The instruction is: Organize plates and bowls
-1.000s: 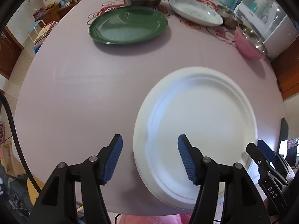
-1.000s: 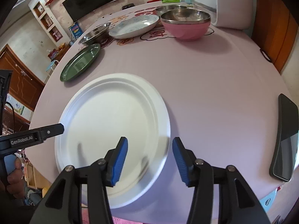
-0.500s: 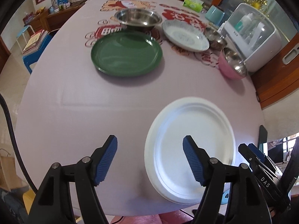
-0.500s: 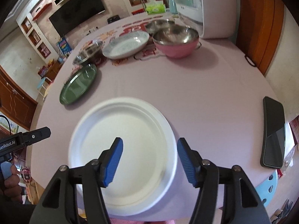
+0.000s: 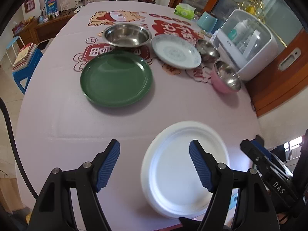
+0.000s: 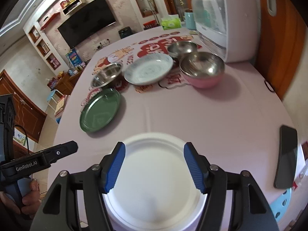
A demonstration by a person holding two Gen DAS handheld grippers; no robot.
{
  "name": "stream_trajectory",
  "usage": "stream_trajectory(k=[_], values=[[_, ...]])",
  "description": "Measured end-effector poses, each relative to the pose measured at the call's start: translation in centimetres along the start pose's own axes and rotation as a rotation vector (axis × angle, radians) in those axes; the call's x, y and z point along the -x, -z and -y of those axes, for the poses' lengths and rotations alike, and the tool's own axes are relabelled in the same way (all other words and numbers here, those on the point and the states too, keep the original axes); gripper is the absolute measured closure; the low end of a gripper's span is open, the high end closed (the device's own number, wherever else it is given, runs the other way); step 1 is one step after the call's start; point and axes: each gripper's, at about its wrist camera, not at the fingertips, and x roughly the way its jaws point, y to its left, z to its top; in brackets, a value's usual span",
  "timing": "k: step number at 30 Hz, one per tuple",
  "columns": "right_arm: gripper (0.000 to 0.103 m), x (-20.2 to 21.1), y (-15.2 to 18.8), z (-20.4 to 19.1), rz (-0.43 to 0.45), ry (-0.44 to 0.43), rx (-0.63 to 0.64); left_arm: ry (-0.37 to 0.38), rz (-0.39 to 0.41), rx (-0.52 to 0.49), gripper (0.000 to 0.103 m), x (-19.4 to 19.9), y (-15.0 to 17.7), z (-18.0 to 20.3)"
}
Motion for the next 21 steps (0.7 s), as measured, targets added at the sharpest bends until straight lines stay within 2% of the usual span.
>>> stream_trajectory(k=[7,13,21], values=[[0.039,-1.1,-3.5,0.0,0.005,-0.069,0.028,0.015,0.057,0.048,0.029,0.9,-2.6,1.4],[0.039,-2.8,-6.9,0.9,-0.007,-0.147,0.049,-0.028,0.094,0.114,0.026,0.7,-5.0,2.8],[0.039,-5.4,-12.0,2.3,-0.004,-0.225,0.104,-0.081,0.092,0.196,0.025,-1.9,-8.4,4.3]])
